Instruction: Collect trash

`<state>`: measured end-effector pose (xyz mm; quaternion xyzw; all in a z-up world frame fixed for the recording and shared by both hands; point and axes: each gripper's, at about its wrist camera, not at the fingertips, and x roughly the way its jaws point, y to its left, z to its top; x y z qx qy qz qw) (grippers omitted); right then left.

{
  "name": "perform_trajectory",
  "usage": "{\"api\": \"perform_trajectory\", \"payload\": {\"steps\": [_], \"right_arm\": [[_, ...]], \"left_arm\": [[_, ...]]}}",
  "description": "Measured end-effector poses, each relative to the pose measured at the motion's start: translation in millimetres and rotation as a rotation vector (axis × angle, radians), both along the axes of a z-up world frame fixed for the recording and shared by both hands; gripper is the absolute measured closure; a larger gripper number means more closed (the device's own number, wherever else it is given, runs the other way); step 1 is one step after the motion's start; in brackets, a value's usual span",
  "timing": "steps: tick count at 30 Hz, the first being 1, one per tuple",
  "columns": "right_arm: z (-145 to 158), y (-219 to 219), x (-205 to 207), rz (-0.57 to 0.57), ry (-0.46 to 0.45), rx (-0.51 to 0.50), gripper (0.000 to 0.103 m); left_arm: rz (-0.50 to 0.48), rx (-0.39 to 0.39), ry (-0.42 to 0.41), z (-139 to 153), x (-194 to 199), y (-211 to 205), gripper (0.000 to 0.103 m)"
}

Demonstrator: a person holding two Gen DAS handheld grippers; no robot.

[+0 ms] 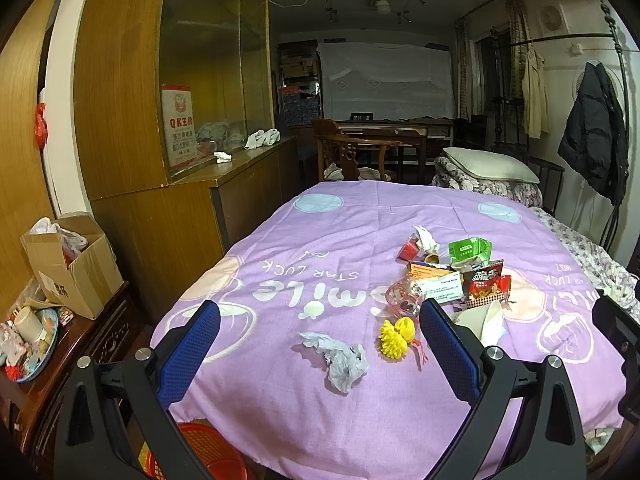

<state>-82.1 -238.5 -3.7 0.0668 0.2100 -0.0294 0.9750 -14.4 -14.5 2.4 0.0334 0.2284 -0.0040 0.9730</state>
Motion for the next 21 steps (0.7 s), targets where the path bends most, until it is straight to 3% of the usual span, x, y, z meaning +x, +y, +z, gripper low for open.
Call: {"api": "perform_trajectory", "payload": {"steps": [21], "right_arm": [[-11.5,-9.2,12.3,0.010,0.040,0.043,0.007]], "left_arm": [[0.014,0.005,0.048,-13.3,19.4,9.0,0.006]]}}
